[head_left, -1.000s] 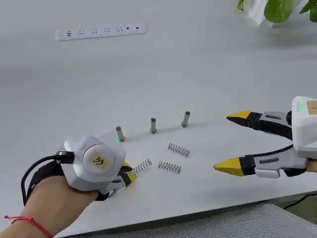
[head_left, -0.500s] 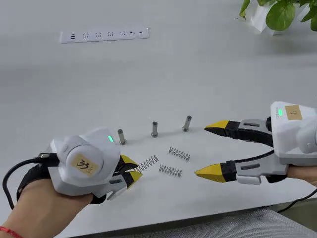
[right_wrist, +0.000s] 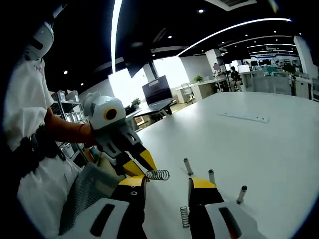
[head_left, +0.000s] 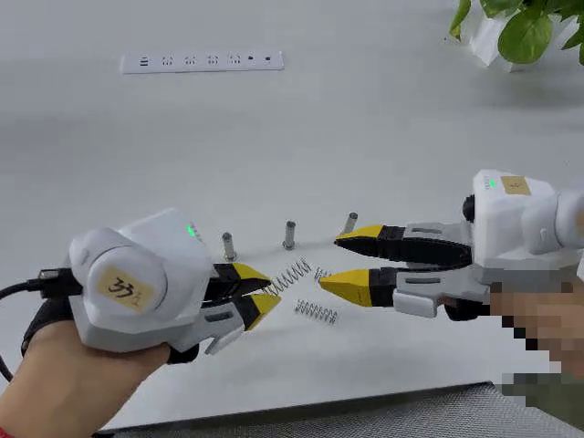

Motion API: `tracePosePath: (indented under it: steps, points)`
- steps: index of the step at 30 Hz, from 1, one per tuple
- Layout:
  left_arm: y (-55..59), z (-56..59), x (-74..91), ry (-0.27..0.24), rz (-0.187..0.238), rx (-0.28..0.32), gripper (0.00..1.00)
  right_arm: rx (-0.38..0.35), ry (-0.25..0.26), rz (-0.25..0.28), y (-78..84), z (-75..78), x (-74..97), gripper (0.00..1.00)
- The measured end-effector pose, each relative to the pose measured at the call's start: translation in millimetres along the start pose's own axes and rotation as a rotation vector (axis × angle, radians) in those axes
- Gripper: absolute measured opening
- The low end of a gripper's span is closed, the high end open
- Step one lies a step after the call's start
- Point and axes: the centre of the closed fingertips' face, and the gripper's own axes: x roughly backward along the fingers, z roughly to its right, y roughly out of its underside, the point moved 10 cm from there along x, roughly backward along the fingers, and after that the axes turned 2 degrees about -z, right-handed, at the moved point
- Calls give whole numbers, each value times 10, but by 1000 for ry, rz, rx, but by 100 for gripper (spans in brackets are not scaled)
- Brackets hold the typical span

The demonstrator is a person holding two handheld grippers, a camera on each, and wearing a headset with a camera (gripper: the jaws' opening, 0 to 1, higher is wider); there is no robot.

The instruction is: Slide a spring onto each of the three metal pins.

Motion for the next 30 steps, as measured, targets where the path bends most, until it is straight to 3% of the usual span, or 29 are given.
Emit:
tracePosePath:
  steps: [1, 3, 11, 22, 30]
  points:
    - [-20, 6, 11, 2, 18, 4, 7, -41, -3, 15, -4, -8, -8, 29]
    - [-51, 14, 25, 6, 41, 10, 7, -48, -12, 24, -7, -22, -20, 28]
    - [-109, 30, 31, 14, 88, 16, 7, -171, -47, 105, -48, -63, -51, 24]
    - [-141, 42, 35, 23, 118, 12, 7, -217, -80, 133, -67, -117, -81, 10]
    - [-137, 45, 30, 26, 126, 15, 7, -239, -91, 154, -88, -125, -71, 7]
